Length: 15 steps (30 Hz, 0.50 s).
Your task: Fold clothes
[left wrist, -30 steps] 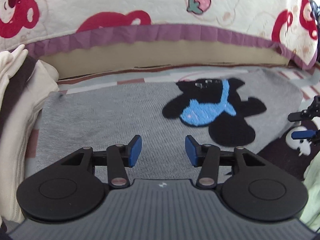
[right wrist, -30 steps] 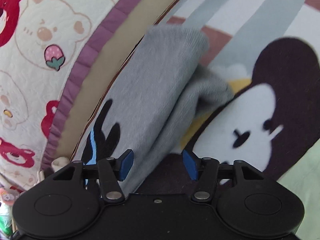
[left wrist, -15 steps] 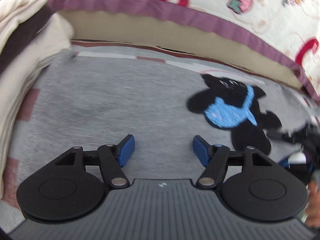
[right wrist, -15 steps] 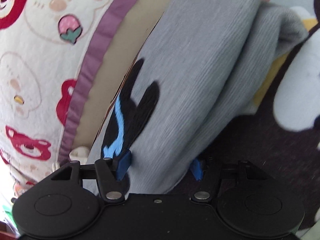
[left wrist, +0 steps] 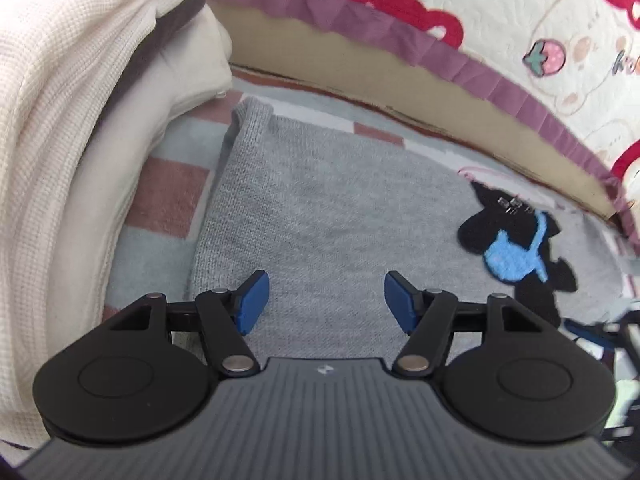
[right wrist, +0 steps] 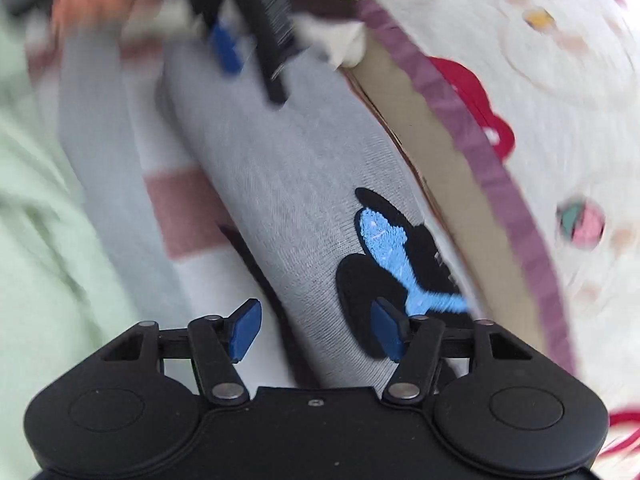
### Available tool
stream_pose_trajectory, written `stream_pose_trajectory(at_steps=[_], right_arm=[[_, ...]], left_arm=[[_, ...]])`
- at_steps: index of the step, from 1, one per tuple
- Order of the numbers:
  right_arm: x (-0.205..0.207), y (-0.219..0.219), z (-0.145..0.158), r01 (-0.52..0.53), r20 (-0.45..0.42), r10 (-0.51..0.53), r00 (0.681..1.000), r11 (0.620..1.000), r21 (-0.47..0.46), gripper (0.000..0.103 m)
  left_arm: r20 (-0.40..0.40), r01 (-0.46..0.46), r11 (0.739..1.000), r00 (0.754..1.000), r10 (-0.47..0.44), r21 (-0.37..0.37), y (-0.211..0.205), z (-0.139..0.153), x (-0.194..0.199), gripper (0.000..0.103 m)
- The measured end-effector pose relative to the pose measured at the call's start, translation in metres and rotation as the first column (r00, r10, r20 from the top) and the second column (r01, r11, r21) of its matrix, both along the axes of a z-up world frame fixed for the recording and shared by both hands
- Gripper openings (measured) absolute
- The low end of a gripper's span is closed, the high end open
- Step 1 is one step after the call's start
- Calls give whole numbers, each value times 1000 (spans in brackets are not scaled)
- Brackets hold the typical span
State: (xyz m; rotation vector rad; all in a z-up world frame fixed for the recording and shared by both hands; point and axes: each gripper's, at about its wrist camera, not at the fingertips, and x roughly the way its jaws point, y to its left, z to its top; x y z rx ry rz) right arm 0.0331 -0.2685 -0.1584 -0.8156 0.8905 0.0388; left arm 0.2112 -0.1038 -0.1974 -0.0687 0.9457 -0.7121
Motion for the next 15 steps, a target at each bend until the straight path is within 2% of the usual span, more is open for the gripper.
stream_pose_trajectory(at_steps=[2,4,7,10,12,13,15], right_arm=[[-1,2,-12,-43,-21,42,999,998,-50,61],[2,1,-18,-43,-28,42,999,998,-36,63],[10,-4,-25,-47,35,49,998,996,-70,66],[32,-5,-26,-29,91,41,995,990,-135,64],[44,-7,-11,21,129,-13,992,997,-68,58],[46,-6,-3,57,135,-55,989,998,-12,57],[49,-9,8,95,119,-97,988,995,29,57]], left_arm=[[-7,-11,1000,1000,10,-21,4,-1,2,63],[-14,-23,999,1000,23,-35,8,-2,5,63],[-33,-37,998,999,35,-55,12,-3,9,63],[-43,-43,997,998,40,-64,12,-4,11,63],[-33,-36,997,999,33,-67,11,-3,10,63],[-18,-13,997,1000,12,-75,10,-2,8,63],[17,50,994,999,-49,-99,7,2,2,63]])
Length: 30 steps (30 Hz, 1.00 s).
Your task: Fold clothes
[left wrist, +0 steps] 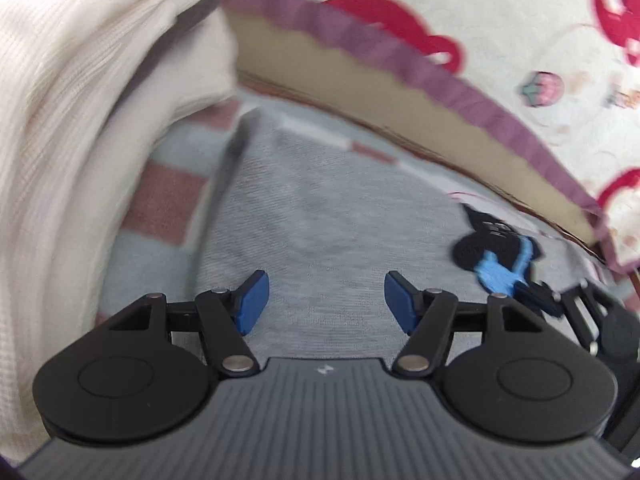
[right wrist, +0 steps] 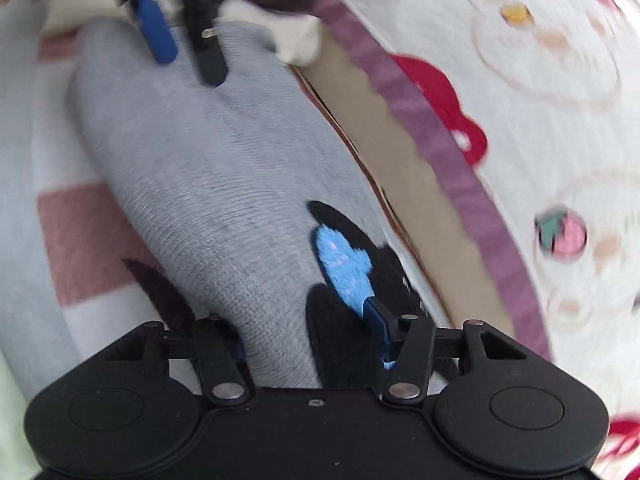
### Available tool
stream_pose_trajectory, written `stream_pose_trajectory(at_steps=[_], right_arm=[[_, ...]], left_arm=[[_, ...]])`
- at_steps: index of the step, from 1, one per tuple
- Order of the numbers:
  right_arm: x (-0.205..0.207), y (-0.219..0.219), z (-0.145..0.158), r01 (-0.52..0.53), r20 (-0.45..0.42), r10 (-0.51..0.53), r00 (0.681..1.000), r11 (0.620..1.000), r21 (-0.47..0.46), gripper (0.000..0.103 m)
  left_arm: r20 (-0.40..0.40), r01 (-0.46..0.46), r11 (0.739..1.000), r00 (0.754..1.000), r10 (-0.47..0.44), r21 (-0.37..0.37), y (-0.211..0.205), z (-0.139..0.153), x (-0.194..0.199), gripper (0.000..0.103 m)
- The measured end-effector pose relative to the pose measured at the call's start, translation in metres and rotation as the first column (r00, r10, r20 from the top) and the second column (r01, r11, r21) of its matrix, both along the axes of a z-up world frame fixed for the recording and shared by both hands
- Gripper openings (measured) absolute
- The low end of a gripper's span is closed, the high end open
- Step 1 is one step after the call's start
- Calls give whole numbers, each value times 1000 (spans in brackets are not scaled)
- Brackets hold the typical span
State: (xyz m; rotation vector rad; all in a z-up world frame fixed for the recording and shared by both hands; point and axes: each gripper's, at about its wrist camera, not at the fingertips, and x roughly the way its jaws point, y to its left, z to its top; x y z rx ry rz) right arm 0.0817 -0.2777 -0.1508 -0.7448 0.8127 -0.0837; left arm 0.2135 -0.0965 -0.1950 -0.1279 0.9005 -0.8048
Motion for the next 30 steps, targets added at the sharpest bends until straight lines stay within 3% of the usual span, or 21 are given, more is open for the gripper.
stream_pose_trajectory(at_steps=[4,9,10,13,14,15,16,17,18,20,23,25,26,28,30], right_arm=[[-18,12,-25,-70,-16,69,998,985,-158,57],[-12,6,-38,-69,55,80,995,979,-190,62],[-5,1,-39,-61,74,76,994,980,-188,64],[14,-13,-37,-14,118,33,992,987,-161,85],[14,-15,-35,-13,111,31,993,987,-157,85],[13,-16,-32,-12,107,29,994,988,-154,84],[8,-16,-31,-14,114,31,993,988,-153,71],[3,-15,-29,-14,123,33,992,988,-152,46],[-3,-15,-27,-7,143,29,989,989,-151,41],[-6,-20,-18,26,202,-1,979,992,-123,39],[12,-42,2,50,169,-58,984,998,50,40],[25,-62,19,79,104,-102,989,976,201,40],[33,-73,28,103,53,-123,991,952,287,41],[49,-98,40,168,-74,-151,986,880,444,41],[61,-113,44,220,-153,-164,975,830,512,41]], left_arm=[[15,36,999,999,-36,11,-8,6,-5,63],[17,14,997,1000,-15,69,-11,0,-3,63],[7,14,998,1000,-14,60,-10,0,-3,63],[-5,6,1000,1000,-6,31,-5,-1,-3,63],[0,-1,999,1000,1,36,-3,-2,-3,63],[4,-6,999,1000,6,40,-2,-2,-3,63],[7,-10,999,1000,9,45,-2,-2,-2,63],[8,-13,999,1000,13,45,-2,-1,-2,63],[10,-14,999,1000,14,40,-3,-1,-2,63],[20,-5,999,1000,5,44,-5,-1,-4,63],[38,12,997,999,-14,70,-12,-4,-8,63],[51,28,997,998,-32,67,-16,-2,-10,63],[90,86,994,992,-92,59,-18,4,-17,61],[209,262,964,941,-267,52,-22,22,-37,61],[402,377,919,829,-389,113,-26,40,-74,64]])
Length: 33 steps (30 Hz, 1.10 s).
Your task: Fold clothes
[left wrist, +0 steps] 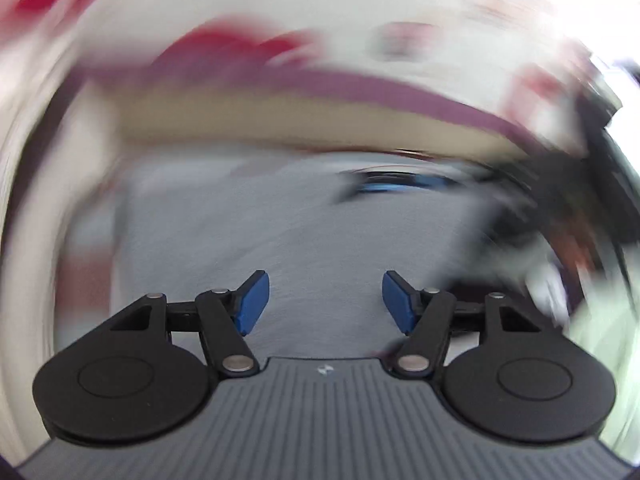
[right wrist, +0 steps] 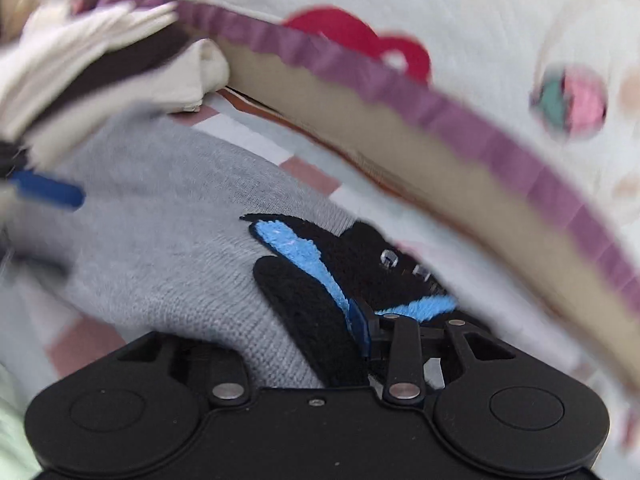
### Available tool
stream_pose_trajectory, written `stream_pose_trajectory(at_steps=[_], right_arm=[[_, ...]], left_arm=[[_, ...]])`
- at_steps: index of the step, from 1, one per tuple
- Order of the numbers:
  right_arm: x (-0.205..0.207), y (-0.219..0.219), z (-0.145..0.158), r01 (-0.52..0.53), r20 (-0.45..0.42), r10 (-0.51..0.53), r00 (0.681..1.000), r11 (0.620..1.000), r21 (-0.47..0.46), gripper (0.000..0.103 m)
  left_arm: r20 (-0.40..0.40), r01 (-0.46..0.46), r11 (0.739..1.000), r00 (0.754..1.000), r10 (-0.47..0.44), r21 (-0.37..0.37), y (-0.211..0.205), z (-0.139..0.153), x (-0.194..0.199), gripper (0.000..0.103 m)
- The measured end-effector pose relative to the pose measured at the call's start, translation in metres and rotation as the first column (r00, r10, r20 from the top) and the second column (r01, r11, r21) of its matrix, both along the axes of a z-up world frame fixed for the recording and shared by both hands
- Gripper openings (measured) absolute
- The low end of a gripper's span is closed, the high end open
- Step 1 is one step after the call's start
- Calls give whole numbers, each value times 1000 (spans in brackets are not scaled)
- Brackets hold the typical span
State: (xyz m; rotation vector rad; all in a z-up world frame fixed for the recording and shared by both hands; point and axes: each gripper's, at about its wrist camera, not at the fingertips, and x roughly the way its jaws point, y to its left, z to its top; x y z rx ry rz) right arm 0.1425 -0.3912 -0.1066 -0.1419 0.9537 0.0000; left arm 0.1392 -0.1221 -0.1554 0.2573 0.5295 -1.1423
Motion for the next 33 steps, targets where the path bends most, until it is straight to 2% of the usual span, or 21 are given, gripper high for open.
stream_pose_trajectory(at_steps=[1,2,3,5,7,9,11,12,13,14,15,17,20,26,30,33], right_arm=[[6,-8,2,13,-33,-12,999,999,47,41],[11,-14,4,26,-63,-21,998,996,87,40],[14,-16,6,33,-84,-24,996,994,100,40],[20,-18,8,37,-111,-24,994,993,115,38],[22,-19,8,34,-126,-18,992,991,126,38],[22,-21,8,31,-135,-12,991,990,135,38],[19,-21,7,15,-128,2,992,991,132,38],[16,-21,8,2,-121,14,993,992,127,38],[13,-20,8,-11,-114,25,993,993,121,40],[10,-18,7,-25,-105,37,994,993,111,42],[4,-13,5,-44,-87,52,995,995,84,44],[-8,-3,1,-81,-53,83,995,996,29,57],[-29,16,-9,-124,2,125,992,990,-64,64],[-66,47,-24,-148,85,173,981,958,-244,72],[-71,57,-42,-189,31,215,976,910,-368,76],[-79,57,-43,-155,36,185,982,902,-404,76]], left_arm=[[71,43,999,997,-43,-4,-3,4,-16,65],[92,70,997,993,-71,14,-10,3,-27,68],[94,88,995,991,-92,45,-19,0,-36,71],[152,81,987,983,-102,138,-40,-16,-50,74],[266,13,968,961,-82,251,-61,-37,-57,76],[337,-88,946,941,-24,311,-75,-54,-49,76],[385,-186,919,922,42,346,-84,-66,-35,67],[377,-213,914,923,73,346,-85,-65,-27,56],[358,-230,911,928,100,341,-85,-63,-19,50],[338,-246,909,933,128,337,-85,-60,-11,35],[306,-255,910,940,154,327,-83,-55,-3,32],[224,-267,916,953,205,299,-77,-44,13,30],[124,-281,924,959,256,260,-71,-36,29,30],[80,-266,930,964,254,253,-69,-38,38,30],[44,-265,934,964,262,238,-65,-37,41,31],[8,-262,939,964,267,224,-60,-36,45,31]])
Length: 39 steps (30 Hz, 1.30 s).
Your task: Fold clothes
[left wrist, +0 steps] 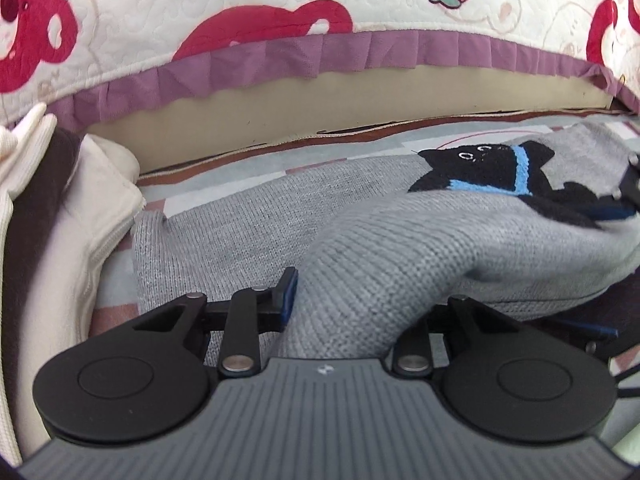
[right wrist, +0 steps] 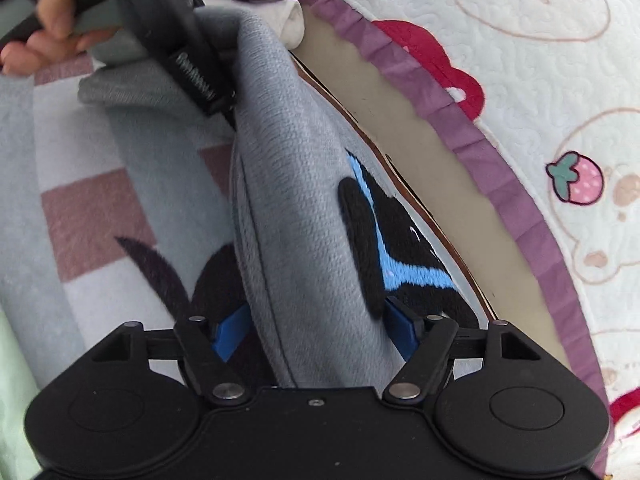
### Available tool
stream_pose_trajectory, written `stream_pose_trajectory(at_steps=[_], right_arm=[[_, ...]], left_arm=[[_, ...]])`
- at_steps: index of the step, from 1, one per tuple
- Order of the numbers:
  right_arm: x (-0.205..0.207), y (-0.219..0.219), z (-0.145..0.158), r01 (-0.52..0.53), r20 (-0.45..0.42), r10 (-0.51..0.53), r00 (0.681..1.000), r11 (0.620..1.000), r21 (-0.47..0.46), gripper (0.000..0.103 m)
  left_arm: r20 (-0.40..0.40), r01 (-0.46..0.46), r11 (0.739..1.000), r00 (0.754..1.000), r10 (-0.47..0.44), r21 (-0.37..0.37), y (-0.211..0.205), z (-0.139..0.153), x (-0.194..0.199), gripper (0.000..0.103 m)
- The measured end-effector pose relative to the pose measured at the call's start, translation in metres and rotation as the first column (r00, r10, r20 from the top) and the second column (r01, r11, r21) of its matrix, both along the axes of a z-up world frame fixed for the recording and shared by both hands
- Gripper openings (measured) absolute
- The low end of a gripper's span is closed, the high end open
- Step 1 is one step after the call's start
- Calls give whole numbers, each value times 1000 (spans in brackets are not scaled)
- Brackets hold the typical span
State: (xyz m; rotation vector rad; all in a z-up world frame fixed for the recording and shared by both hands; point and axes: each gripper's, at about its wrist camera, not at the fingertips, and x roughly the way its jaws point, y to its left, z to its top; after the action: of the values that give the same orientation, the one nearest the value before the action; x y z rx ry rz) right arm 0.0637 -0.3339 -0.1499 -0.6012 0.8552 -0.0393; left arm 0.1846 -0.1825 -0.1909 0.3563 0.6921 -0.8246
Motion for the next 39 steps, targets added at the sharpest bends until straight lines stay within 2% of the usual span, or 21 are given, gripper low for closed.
stream_pose_trajectory(at_steps=[3,5,8,10,13,17,19,21,22,23,26,30,33,36,39], right_arm=[[-4,-24,-8,97,26,-96,995,994,-48,76],[-5,-43,-19,102,0,-103,995,990,-95,76],[-19,-42,-10,59,42,-57,997,997,-44,76],[-24,-27,-10,-12,60,15,998,998,-54,78],[-13,-3,-25,-92,56,101,993,985,-147,84],[15,9,-39,-136,107,172,979,950,-282,89],[32,11,-43,-132,106,177,978,933,-334,88],[53,4,-41,-92,98,133,986,934,-345,78],[59,0,-37,-72,109,113,988,945,-320,57],[62,-4,-29,-40,139,84,987,956,-292,43],[68,-14,2,53,246,-10,969,984,-171,38],[73,-25,46,139,369,-147,918,989,47,37],[67,-32,78,140,440,-229,868,964,224,37],[58,-21,109,83,485,-235,842,946,314,37],[42,-8,149,4,519,-235,822,914,406,38]], left_arm=[[-17,-13,1000,1000,13,-15,2,1,2,31],[-19,-20,1000,1000,19,-19,3,1,1,31],[-10,-19,1000,1000,19,-14,3,0,0,31],[-17,-22,1000,1000,22,-18,4,0,1,31],[-23,-24,1000,999,23,-19,4,1,1,31],[-38,-24,999,999,23,-25,7,2,2,31],[-53,-24,999,998,22,-34,11,2,3,31],[-64,-21,999,998,18,-42,16,3,4,31],[-68,-18,999,998,15,-46,19,2,3,31],[-72,-13,999,997,10,-51,23,2,3,33],[-95,32,997,995,-38,-73,33,3,-3,37],[-71,111,988,990,-119,-105,36,6,-17,38],[-91,119,965,985,-144,-234,47,19,-19,38],[-111,101,924,982,-152,-369,64,39,-20,37],[-70,89,885,988,-135,-456,89,73,-35,37]])
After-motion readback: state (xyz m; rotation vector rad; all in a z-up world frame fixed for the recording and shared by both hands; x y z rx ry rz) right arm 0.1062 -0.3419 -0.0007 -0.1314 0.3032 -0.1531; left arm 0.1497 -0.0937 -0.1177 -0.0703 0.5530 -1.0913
